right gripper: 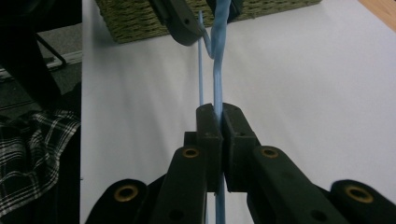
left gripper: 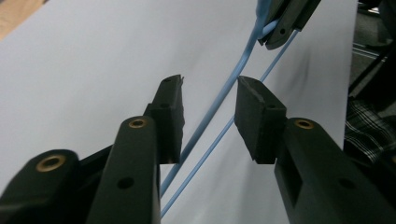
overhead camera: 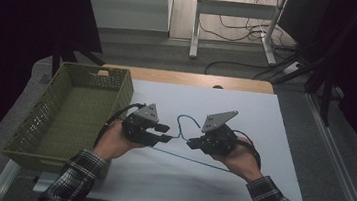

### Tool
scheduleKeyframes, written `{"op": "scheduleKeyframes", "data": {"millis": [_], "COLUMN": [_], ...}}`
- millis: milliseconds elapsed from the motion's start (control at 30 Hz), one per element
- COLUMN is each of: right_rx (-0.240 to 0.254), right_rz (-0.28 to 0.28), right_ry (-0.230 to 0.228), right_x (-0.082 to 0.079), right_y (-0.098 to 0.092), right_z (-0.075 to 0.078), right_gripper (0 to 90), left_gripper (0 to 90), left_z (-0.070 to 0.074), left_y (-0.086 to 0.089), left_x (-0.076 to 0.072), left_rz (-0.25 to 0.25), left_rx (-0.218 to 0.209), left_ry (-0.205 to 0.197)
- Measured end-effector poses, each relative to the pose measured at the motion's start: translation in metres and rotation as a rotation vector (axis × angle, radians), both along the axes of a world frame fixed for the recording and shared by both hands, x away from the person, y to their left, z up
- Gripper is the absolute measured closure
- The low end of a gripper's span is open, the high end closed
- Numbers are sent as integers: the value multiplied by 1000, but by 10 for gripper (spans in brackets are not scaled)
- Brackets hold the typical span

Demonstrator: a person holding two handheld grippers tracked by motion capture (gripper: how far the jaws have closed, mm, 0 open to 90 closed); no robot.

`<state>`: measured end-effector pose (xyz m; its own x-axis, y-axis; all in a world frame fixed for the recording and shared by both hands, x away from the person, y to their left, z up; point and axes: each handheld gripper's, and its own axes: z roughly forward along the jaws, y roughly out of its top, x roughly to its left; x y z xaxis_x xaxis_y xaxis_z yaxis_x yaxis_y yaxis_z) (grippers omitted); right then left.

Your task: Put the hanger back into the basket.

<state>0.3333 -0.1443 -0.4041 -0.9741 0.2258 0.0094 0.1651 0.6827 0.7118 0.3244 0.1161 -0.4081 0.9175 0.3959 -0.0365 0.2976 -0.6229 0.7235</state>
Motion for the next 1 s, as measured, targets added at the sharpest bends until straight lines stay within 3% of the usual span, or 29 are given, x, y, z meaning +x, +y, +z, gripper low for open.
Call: {"op": "scheduleKeyframes", "data": {"millis": [67,300,467,500,567,700,867,967,1000], "right_rx": [0,-6,-12,-27,-37,-18,4,20,35], "right_rz": [12,40,50,45,37,12,-57,-80,-97], "right_ry": [5,11,6,-8,-16,-25,-78,-82,-94], "right_x": [-1,-1,-1,0,-1,1,1,-1,-3], "right_y": [1,1,0,0,1,-1,-7,-11,-14], "right_z": [0,0,0,-2,-3,-4,4,8,11], "right_gripper": [870,869,869,866,864,828,618,553,483], "left_gripper": [635,669,816,846,871,876,877,877,877], "left_z": [-2,-5,-7,-7,-8,-7,-2,2,6], "left_y": [-3,-10,-11,-12,-12,-7,1,4,8], "left_x": [1,1,2,1,1,2,2,2,2], "left_rz": [-35,-89,-116,-146,-141,-113,-24,11,43], "left_rx": [12,67,79,80,75,16,-50,-72,-81], "left_ry": [22,54,80,98,122,153,201,203,194]}}
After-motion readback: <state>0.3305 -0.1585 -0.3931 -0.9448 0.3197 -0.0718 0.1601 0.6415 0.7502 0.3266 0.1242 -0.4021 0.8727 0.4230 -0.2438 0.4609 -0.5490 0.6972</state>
